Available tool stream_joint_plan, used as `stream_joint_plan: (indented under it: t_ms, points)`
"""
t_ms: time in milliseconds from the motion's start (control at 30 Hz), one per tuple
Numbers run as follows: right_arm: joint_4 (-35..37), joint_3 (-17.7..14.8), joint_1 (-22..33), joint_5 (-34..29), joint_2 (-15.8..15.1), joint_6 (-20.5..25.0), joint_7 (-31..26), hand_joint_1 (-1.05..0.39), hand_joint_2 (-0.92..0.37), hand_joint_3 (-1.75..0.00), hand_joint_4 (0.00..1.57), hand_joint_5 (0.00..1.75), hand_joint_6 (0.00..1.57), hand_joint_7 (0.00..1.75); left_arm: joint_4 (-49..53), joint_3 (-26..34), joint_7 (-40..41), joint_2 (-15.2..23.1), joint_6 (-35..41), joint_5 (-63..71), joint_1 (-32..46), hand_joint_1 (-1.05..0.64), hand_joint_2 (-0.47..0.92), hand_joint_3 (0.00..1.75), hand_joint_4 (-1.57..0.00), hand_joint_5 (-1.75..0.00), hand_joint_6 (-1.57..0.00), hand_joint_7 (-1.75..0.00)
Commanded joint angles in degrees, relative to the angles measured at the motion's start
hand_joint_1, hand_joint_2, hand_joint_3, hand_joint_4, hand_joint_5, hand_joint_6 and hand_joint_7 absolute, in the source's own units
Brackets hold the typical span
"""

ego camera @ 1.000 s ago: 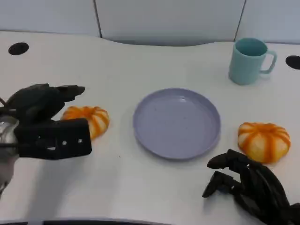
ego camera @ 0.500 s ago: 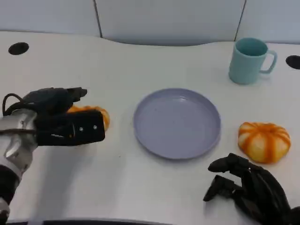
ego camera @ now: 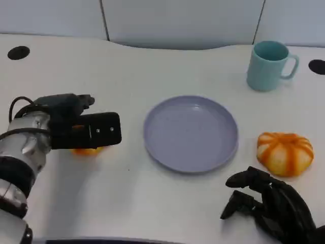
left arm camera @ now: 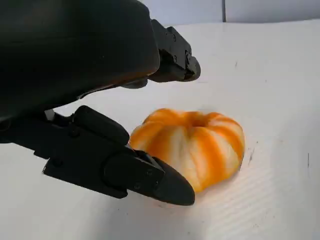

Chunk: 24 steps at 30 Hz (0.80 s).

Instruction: Grasp the bread from the table and place it into the plate.

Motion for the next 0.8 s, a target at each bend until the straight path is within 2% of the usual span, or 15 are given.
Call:
stream_joint_plan:
  t_ms: [33, 500, 700, 800]
  points:
    - [-2.09, 0.37, 1.34, -0.05, -0.72, 0.76, -1.03, -0.5, -0.92, -0.42, 0.75, 1.3, 0.74, 0.92, 3.31, -0.66, 1.25, -0.49, -0.32, -0.24, -1.58, -0.76, 0.8, 0.0, -0.01, -0.35, -0.22, -0.01]
    - [-5.42, 0.81, 3.24, 1.25, -0.6, 3.1, -0.96, -0.5, -0.92, -0.4, 0.74, 1.32, 0.73, 0.93, 9.51, -1.57, 0.07, -4.04, 2.2, -1.09, -2.94, -0.73, 0.8, 0.01, 0.0, -0.4, -0.23, -0.01]
    - [-2.82, 0.08, 2.58, 2.8, -0.98, 1.68, 2.01, -0.47, -0.92, -0.44, 0.72, 1.3, 0.7, 0.93, 11.16, -2.32, 2.05, -5.27, 2.49, -0.5, -2.74, -0.76, 0.81, 0.01, -0.01, -0.39, -0.22, 0.0]
    - [-2.41, 0.12, 2.49, 2.06, -1.16, 1.54, 0.7, -0.48, -0.92, -0.42, 0.75, 1.28, 0.72, 0.93, 11.89, -3.42, 3.59, -5.98, 3.02, 0.25, -2.88, -0.76, 0.81, 0.0, -0.03, -0.4, -0.24, -0.01]
